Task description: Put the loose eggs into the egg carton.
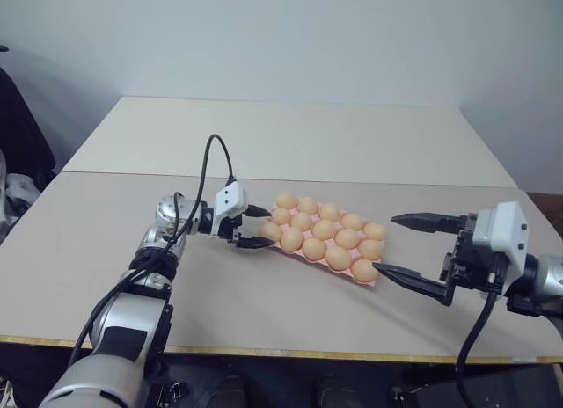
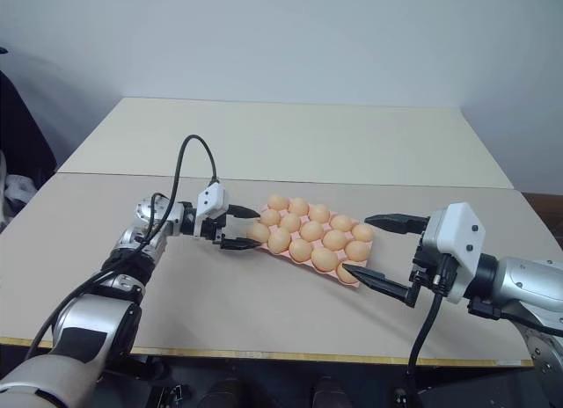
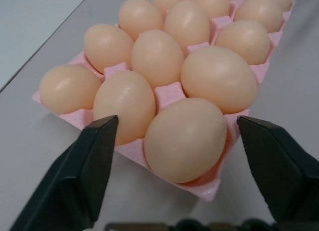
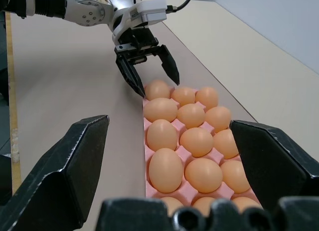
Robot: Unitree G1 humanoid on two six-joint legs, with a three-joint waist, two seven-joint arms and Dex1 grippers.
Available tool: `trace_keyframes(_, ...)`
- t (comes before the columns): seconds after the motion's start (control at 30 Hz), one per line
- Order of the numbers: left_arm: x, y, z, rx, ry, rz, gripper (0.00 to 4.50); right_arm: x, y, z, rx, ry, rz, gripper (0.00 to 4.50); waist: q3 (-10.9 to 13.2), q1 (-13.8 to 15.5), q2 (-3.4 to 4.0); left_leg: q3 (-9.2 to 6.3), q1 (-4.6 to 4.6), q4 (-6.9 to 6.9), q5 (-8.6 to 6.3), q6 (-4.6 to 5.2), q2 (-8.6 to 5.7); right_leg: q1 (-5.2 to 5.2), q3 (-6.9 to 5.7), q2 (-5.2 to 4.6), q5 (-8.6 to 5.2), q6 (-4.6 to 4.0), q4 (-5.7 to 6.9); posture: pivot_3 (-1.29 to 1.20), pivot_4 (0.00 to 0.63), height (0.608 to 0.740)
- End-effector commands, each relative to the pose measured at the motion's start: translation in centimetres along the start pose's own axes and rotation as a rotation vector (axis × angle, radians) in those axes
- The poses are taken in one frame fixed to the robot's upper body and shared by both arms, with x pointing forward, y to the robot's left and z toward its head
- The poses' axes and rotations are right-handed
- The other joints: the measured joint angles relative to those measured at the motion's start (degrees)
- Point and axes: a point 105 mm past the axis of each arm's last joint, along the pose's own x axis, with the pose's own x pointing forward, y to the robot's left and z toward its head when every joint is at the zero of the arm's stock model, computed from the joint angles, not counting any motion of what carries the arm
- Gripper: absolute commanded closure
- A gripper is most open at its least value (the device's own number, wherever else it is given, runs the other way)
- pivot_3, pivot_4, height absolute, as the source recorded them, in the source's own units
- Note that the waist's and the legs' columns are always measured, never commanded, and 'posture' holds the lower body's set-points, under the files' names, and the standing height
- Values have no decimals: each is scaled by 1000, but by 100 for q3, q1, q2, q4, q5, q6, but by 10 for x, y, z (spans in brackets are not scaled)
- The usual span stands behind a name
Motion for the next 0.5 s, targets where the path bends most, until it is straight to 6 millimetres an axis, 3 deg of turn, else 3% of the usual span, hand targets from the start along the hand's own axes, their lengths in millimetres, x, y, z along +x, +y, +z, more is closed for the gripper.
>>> trace_keyframes(0.03,-15,5,19,74,-39,17,21,0,-2,9,-46,-34,-9,0,0,-6,0,0,0,0,0,0,0,0,0,0,0,0,0,0,150,740)
trace_keyframes(0.13,-32,6,28,76,-70,37,21,0,-2,9,-46,-37,-6,0,0,-18,0,0,0,-1,0,0,2,-1,0,0,0,0,0,0,150,740)
trace_keyframes(0.33,-106,9,37,21,-79,169,21,0,-5,8,-45,-35,8,0,0,-69,1,0,4,-2,0,0,8,-1,0,4,0,-1,3,0,150,740)
trace_keyframes(0.5,-164,-9,41,-24,-55,266,21,2,-10,8,-49,-35,43,0,-1,-84,3,2,7,-2,0,0,10,0,0,2,0,-1,2,0,150,740)
